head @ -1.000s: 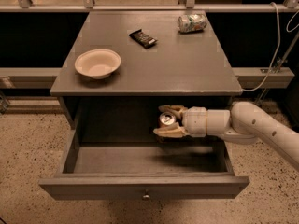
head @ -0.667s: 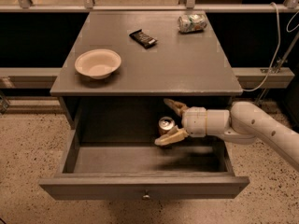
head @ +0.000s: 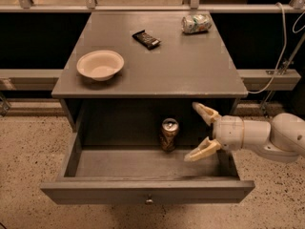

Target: Place orange can into top drawer

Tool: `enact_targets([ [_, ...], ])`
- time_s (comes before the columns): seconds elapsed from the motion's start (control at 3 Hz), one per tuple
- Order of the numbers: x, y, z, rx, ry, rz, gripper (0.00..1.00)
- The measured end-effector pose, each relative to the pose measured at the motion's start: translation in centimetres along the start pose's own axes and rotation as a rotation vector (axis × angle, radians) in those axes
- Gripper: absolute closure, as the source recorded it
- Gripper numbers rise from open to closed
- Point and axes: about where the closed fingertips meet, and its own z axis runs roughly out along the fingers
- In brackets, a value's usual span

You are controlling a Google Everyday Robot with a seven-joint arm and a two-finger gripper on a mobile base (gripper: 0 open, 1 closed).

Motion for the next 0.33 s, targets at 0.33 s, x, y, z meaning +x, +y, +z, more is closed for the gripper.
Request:
enact_targets([
  [0.33,0.06,0.00,-0.19,0.004,0.001,0.001,0.00],
])
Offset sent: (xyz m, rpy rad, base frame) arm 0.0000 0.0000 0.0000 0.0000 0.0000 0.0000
